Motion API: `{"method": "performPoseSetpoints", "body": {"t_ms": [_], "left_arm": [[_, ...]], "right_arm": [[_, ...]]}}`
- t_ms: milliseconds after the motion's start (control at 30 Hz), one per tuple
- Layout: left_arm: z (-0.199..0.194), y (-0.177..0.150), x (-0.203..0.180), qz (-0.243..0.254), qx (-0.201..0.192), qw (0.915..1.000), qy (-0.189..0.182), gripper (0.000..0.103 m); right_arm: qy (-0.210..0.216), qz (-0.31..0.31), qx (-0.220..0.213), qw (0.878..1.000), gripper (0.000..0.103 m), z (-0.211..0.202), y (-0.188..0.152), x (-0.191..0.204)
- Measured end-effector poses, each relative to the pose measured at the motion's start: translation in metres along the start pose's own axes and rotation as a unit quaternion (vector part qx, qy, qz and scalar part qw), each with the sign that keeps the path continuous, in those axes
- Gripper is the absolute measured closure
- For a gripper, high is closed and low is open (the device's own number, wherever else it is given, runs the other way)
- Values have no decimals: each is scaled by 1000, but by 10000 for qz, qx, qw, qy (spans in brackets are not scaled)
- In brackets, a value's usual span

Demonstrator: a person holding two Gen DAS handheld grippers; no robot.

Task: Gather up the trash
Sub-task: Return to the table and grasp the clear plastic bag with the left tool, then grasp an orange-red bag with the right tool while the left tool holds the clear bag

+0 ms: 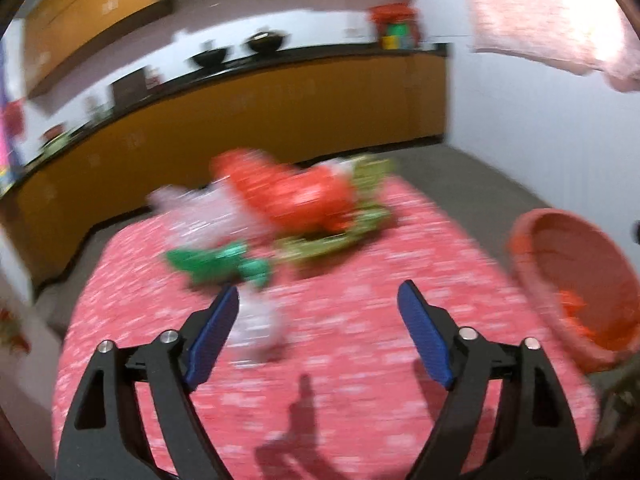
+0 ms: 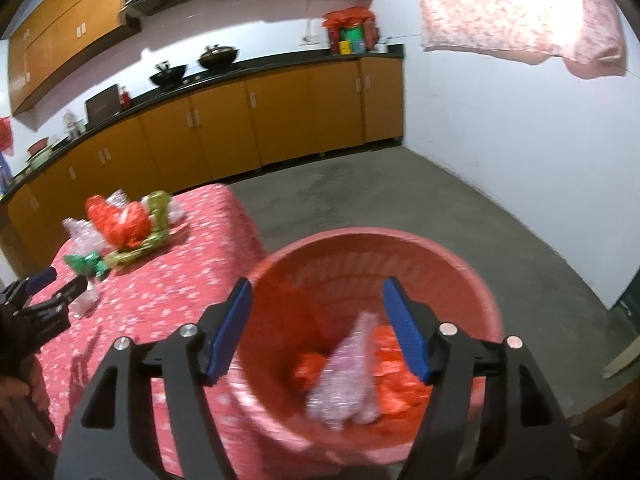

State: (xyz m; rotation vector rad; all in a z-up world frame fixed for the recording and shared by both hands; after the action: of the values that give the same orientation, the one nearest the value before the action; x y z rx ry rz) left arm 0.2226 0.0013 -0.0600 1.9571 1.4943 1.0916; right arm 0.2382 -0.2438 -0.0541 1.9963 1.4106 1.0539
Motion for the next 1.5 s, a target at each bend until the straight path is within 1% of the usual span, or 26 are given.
{"method": "performPoseSetpoints", "body": {"t_ms": [67,200,267,400,533,567,600,667,700,733,767,833,967,1133,1233,1400,1500], "left_arm": [[14,-12,27,-307,233,9991,188,17],[39,-27,53,-678,596,9957,188,17],[47,-32,56,-773,701,9945,119,17],[62,-34,56,-789,848,9933,21,17],[71,-31,58,-865,877,9923,-106,17],[74,-31,58,-862,904,9921,-125,19],[77,-31,58,-860,943,9917,-137,22],[84,-32,57,-869,1079,9901,-212,40],[87,-35,59,-914,1126,9889,-312,45],[87,-37,60,-941,1124,9885,-374,55],[85,-38,62,-939,1105,9885,-419,60],[82,-43,68,-903,1063,9893,-422,63],[68,-57,95,-986,984,9896,-362,65],[56,-78,139,-1229,926,9879,-206,65],[52,-86,159,-1325,926,9868,-97,65],[58,-99,188,-1459,992,9843,65,65],[63,-105,201,-1569,1035,9821,99,65]], "right_arm": [[95,-38,52,9999,33,5,-6,16],[276,-123,194,9994,31,17,-17,48],[334,-162,254,9990,31,21,-20,59],[402,-274,379,9981,31,30,-26,75],[430,-340,468,9974,31,37,-29,83],[440,-346,496,9972,31,39,-30,85],[448,-351,516,9970,31,41,-31,87],[476,-373,542,9967,31,43,-32,91],[488,-387,549,9965,31,43,-33,93],[521,-421,566,9961,31,45,-33,99],[552,-456,578,9958,31,46,-33,103],[616,-522,593,9950,31,49,-33,112],[782,-683,614,9927,31,59,-31,141],[1014,-958,607,9884,31,80,-30,192],[1115,-1083,585,9861,31,97,-29,222],[1026,-1209,548,9858,31,137,-21,265],[951,-1227,475,9867,31,154,-14,279]]}}
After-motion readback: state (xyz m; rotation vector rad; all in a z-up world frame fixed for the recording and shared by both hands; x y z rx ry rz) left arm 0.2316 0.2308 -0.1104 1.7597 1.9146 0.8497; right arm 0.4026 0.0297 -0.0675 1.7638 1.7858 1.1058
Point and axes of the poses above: each gripper's, at about its wrist camera, not at the fingertips, and z roughly the way its jaws point, x to its left, y to its top, the point moved 3 cm from there along z, roughly the way its jaws point, and after that the axes turned 14 degrees about z, right-handed, at the moved point
